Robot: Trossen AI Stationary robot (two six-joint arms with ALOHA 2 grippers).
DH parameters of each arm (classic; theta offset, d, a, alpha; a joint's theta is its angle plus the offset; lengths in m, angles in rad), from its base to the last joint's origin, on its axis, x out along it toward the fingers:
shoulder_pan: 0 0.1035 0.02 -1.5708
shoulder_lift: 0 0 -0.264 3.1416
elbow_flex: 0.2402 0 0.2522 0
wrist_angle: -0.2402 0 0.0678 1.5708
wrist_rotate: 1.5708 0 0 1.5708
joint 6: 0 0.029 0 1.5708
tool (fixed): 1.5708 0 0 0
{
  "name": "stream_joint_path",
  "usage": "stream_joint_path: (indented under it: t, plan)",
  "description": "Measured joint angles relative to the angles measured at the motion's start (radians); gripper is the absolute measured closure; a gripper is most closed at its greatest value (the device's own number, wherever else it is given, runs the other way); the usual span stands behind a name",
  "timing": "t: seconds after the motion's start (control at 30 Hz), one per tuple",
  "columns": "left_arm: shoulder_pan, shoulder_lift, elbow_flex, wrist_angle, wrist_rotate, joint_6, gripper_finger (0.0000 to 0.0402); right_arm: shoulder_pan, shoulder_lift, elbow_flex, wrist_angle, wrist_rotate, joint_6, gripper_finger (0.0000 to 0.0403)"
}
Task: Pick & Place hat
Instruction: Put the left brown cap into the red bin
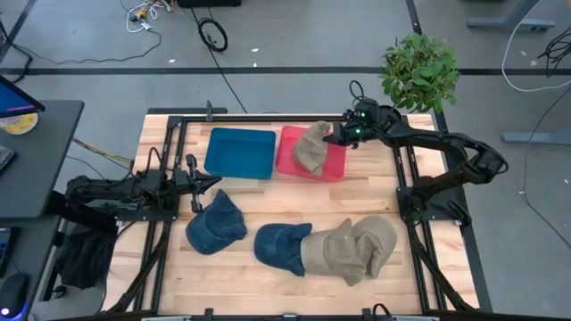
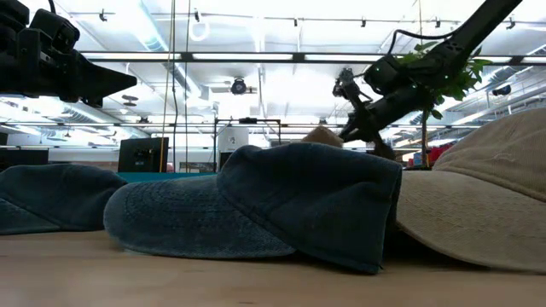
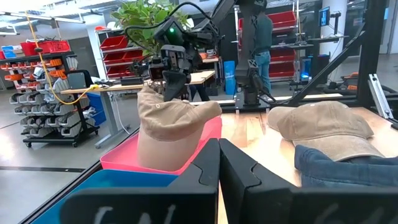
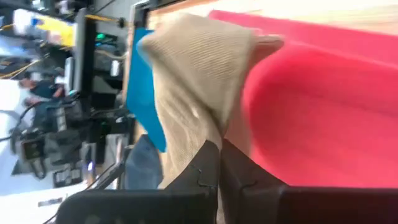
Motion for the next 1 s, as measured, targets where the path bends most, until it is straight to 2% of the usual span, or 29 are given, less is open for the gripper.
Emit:
stream_joint_path:
  t: [0.2, 0.6, 1.0]
  plan:
    - [0.000, 0.000, 0.000, 0.000, 0.000, 0.000, 0.0399, -0.025, -0.006, 0.000, -0.111, 0.021, -0.053, 0.0403]
    - [0.000, 0.000, 0.000, 0.000, 0.000, 0.000, 0.0399, 0.031, -0.004, 0.000, -0.064, 0.258, -0.127, 0.0403]
    - [0.000, 0.000, 0.000, 0.000, 0.000, 0.000, 0.0399, 0.096, 0.069, 0.000, -0.042, 0.233, -0.208, 0.0403]
